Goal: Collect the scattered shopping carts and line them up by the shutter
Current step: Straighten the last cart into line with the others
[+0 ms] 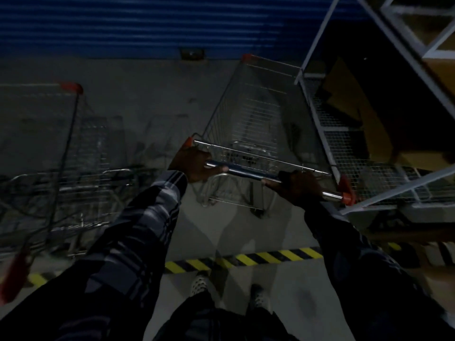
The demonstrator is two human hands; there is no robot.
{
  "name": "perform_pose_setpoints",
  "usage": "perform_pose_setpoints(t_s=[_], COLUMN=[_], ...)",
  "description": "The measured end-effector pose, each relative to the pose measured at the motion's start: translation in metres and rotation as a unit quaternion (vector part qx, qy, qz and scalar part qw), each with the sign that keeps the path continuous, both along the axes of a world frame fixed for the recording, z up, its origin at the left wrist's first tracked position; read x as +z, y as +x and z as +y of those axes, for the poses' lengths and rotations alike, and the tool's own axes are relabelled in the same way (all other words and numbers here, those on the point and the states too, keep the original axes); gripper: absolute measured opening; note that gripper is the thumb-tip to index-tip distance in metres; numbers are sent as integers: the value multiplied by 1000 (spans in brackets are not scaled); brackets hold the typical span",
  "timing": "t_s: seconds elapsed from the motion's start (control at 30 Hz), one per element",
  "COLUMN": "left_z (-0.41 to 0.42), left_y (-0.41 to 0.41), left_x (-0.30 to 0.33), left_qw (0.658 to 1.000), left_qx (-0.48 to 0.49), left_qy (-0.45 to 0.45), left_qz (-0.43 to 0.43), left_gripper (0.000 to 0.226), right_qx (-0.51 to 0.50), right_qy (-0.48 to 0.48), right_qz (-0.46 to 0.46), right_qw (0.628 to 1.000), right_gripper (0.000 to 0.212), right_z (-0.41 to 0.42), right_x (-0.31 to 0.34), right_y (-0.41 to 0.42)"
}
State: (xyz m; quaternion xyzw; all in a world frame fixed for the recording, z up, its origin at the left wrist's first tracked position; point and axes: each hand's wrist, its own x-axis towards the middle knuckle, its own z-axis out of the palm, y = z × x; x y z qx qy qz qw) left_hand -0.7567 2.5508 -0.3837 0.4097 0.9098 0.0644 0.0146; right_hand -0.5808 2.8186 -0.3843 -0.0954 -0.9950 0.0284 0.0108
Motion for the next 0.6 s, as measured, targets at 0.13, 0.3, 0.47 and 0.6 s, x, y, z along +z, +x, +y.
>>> perform_pose_setpoints(t_s=[0.13, 0.3, 0.47, 0.6], left_z=[-58, -110, -150, -181], left_y=[8, 38, 89, 141], left_x=[-13, -18, -18, -19], left_qw=[999, 997, 991, 990], left_qx=[32, 78, 128, 140], left_qy=[-21, 6, -23, -20], left_qz=[6, -6, -4, 21], left_gripper=[80, 106, 99, 93], right_qx=[19, 41, 91, 128], right_qy=[-18, -50, -63, -55], right_qz=[17, -9, -12, -9], right_qw=[1000, 998, 994, 990], right_gripper=[84, 73, 69, 66], right_z=[-46, -84, -110, -134], right_x=[1, -1, -3, -3], right_y=[-3, 1, 27, 64])
